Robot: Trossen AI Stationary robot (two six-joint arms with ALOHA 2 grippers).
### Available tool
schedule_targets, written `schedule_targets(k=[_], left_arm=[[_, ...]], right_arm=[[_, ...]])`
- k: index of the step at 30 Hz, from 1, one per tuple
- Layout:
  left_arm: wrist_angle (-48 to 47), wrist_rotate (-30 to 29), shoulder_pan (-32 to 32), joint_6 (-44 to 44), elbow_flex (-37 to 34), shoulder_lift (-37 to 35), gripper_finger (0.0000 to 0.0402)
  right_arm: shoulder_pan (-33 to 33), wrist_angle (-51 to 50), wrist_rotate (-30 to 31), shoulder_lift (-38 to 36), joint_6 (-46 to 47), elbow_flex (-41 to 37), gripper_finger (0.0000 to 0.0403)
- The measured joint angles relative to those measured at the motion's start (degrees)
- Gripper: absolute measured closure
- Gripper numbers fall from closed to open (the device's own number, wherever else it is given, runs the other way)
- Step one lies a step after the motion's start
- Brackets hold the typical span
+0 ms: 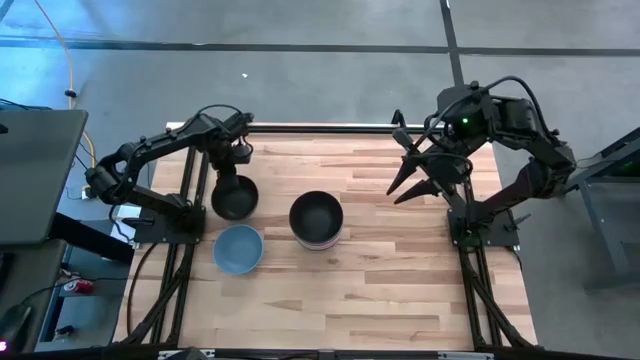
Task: Nest bowls inside each other
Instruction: Stack the left black bowl on top of the black bowl
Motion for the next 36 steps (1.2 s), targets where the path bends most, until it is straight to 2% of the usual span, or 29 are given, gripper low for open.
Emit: schedule_targets(k=[9,20,30,36], left_arm=[[-5.5,3.6,0.6,-6.5,11.1,0.1,0.04],[-8.4,9.2,-1.5,-9.3,24.9,0.8,0.0401],[-17.9,9.7,-6.5,-13.3,39.8,10.9,0.0401],[-23.1,9.8,-10.5,-14.5,52.5,19.2,0.0401]], right_arm=[[0.0,-0.5,4.4,1.8,1.9,0.0,0.0311],[-4.7,-0.4,4.6,0.0,3.3,0.0,0.0311],[-11.2,-1.1,4.4,-0.1,3.6,0.0,0.0311],[-16.1,-3.4,4.2,-0.1,4.0,0.0,0.0311]])
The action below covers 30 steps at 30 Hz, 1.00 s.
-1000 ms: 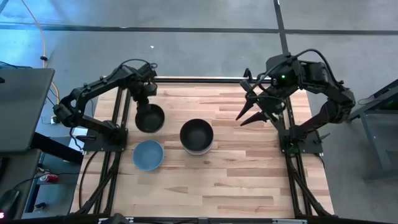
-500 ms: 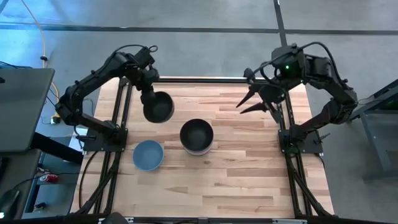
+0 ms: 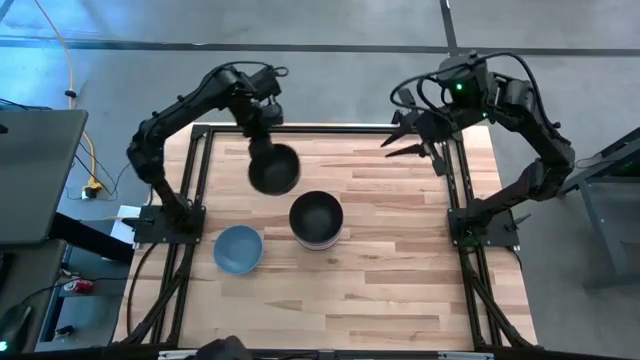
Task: Nest bowls inside each other
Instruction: Stack the left black bowl on top of the black bowl
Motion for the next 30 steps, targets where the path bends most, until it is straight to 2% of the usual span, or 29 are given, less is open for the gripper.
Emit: schedule_targets(k=[6,11,22,30], left_arm=[[0.1,4.5,-2.9,0.4,11.7,3.9,0.0401],[0.1,6.6,-5.7,-0.6,17.4,4.9,0.0401],[0.0,5.0,-14.4,-2.1,19.1,5.0,0.0401],[0.0,2.2,-17.5,-4.0,19.1,5.7,0.0401]], right_arm=[[-5.6,-1.6,0.0,0.0,1.2,0.0,0.0311],[-10.9,-2.8,-1.0,-0.8,1.6,0.0,0.0311],[-21.2,-3.3,-11.7,-4.2,0.8,0.0,0.0311],[-23.7,-6.6,-16.2,-5.2,-0.5,0.0,0.0311]])
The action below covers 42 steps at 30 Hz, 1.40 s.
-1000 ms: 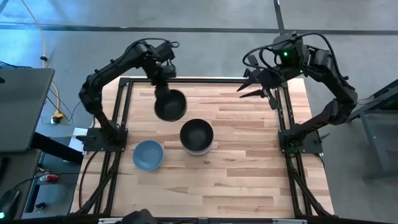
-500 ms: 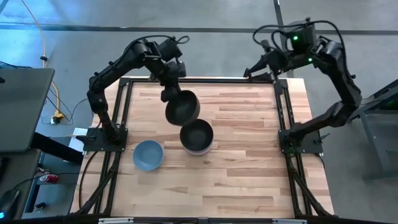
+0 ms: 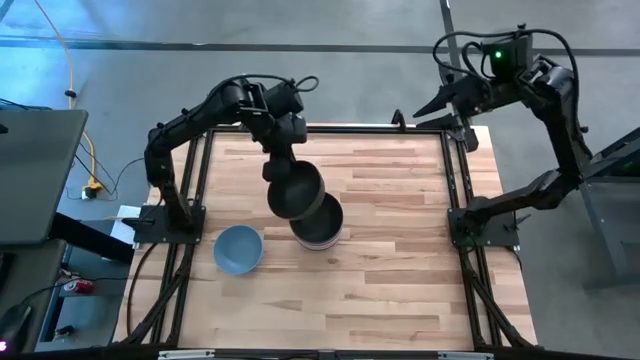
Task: Nest bowls inside each other
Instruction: Stack the left black bowl on top of the black bowl
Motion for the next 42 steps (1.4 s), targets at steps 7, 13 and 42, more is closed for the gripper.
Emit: schedule_targets(k=[7,13,42], left_arm=[[0.5,-1.7,-2.3,-1.1,0.0,3.4,0.0401],[-0.1,-1.7,-2.5,-0.9,0.8,6.8,0.0401],[0.0,-4.2,-5.6,-0.7,9.2,15.1,0.0401]], right_arm=[[0.0,0.9,-0.1,-0.8,-0.4,-4.8,0.0311],[-0.4,5.1,0.1,-3.5,-1.6,-13.3,0.0311],[-16.2,15.5,-10.5,-20.4,-3.1,-36.7,0.0311]])
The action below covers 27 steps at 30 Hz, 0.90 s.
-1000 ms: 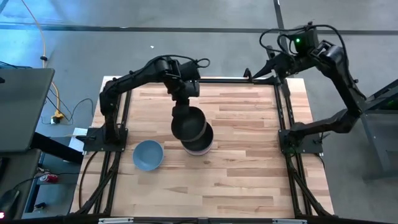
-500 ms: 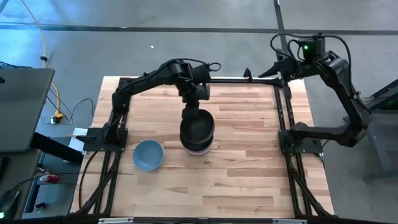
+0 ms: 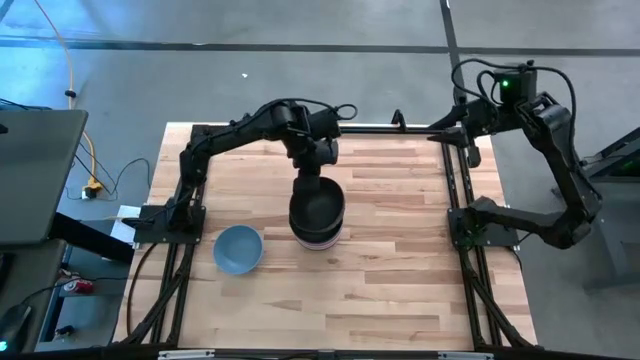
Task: Nest bowls inside each other
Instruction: Stack the left black bowl on top of the black bowl
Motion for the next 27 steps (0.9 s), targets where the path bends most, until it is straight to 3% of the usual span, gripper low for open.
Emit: schedule_targets(k=[20,27], left_arm=[[0.0,-6.3,-1.7,1.5,-0.1,0.6,0.0401],[0.0,-5.1,-2.0,3.5,-0.1,2.4,0.0401]], right_arm=[[0.1,-1.6,-3.0,-0.3,2.6,0.0,0.0311],[0.1,-2.4,-3.0,-0.4,2.6,-0.1,0.0311]])
